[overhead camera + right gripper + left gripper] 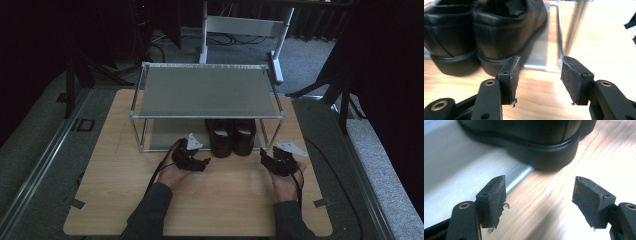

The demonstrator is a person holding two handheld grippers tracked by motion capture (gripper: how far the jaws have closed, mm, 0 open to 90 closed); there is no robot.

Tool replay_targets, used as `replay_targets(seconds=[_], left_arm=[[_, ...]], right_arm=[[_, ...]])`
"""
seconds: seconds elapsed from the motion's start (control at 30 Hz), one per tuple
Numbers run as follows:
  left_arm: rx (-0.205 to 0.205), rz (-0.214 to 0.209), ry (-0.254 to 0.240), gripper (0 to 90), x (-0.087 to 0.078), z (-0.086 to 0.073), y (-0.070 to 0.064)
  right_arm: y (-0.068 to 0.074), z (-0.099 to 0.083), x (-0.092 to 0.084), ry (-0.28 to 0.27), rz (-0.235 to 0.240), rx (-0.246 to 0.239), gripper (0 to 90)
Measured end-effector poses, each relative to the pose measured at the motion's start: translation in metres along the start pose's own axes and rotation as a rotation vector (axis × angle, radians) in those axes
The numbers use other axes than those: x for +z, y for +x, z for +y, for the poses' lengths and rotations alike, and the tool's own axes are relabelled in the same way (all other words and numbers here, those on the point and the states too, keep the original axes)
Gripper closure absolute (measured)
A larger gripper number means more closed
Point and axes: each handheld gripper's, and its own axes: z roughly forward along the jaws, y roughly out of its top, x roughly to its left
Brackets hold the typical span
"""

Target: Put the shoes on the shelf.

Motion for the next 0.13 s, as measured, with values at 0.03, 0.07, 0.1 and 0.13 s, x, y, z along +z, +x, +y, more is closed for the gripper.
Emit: replay_targets(seconds=[0.03,0.07,0.1,0.13], left_arm=[[-0.012,0.001,-0.004,28.4,-0.0036,-0.0023,0.0021],[-0.018,0.007,-0.006,28.5,-0.007,-0.0045,0.0036],[-0.019,0.023,-0.003,28.6,-0.0102,-0.0066,0.0045],[-0.026,0.032,-0.003,28.6,-0.0134,-0.0089,0.005]], right_arm=[[-0.0026,-0.0012,-0.0003,0.004,-0.001,0.0,47.8],[-0.0053,-0.0027,-0.0004,0.012,-0.004,0.004,47.6],[-0.0074,-0.0042,-0.0003,0.018,-0.006,0.007,47.5],[-0.0093,-0.0055,0.0,0.023,-0.008,0.009,47.4]])
